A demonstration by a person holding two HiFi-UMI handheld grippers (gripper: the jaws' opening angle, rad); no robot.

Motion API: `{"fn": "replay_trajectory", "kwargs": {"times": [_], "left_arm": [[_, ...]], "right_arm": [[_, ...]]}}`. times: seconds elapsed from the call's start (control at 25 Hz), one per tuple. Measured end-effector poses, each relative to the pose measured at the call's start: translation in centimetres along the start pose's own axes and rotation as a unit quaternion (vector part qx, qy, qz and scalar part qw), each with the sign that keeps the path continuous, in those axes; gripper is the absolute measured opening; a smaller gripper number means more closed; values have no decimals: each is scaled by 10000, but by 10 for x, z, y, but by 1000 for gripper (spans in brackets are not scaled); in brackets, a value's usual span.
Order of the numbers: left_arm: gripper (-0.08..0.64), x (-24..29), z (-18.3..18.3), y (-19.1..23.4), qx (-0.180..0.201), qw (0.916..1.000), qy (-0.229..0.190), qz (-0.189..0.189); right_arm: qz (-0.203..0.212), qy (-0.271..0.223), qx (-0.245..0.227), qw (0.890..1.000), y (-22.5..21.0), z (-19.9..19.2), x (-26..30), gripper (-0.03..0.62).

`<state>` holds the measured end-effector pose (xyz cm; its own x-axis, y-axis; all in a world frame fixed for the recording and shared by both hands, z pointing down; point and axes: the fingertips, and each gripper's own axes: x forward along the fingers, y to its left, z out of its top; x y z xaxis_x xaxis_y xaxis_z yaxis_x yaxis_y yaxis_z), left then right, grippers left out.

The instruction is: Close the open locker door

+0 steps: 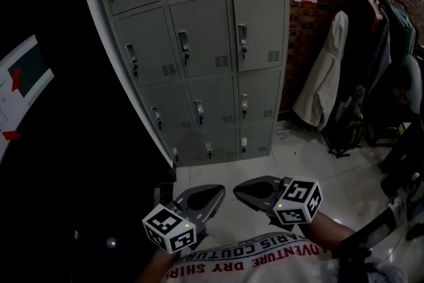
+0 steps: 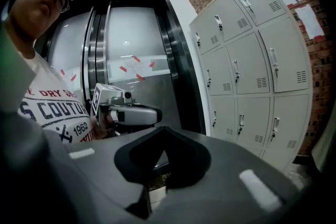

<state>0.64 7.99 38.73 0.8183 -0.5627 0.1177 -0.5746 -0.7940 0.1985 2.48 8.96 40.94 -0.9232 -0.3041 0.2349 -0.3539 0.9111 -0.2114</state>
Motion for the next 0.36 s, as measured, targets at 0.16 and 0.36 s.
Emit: {"fn": "replay_trajectory", "kwargs": {"times": [0.16,0.36], "left_arm": [[5,2,-2,-2,-20,10000,-54,9],[5,3,-5,-8,-25,10000,-28,39]], "right_arm": [[39,12,-36,10000,1,-1,-2,-3],[50,10,-53,10000,2,-4,-7,-4]]}}
